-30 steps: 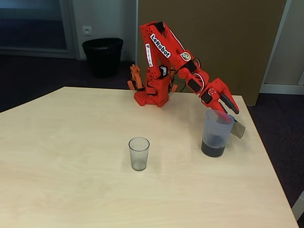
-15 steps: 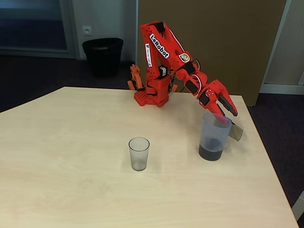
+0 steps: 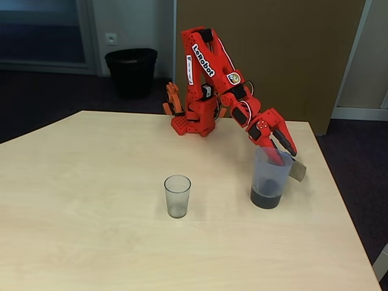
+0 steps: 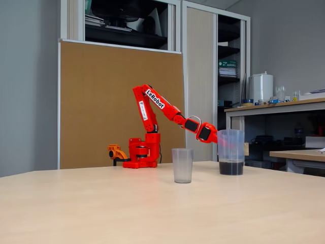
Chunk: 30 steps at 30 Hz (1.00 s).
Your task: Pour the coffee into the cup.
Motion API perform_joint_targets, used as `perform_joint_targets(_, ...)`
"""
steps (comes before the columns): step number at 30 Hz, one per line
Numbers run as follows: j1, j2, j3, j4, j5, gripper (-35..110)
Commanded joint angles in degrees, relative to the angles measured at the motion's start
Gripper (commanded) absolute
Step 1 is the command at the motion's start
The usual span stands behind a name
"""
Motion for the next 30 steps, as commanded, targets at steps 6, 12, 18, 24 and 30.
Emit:
perform_joint_targets(6, 0.88, -1.93, -0.18, -3.69, -1.93, 17)
perform_joint_targets(12, 1.58, -4.13, -1.41, -5.01, -2.55, 16)
perform_joint_targets(18, 2.29, -5.45, -3.08, -5.71, -4.39, 14)
perform_joint_targets(24, 2.46, -6.59, -4.31, -7.29, -5.71, 14)
perform_joint_targets(30, 2.64, -8.79, -5.27, -9.84, -6.5, 12)
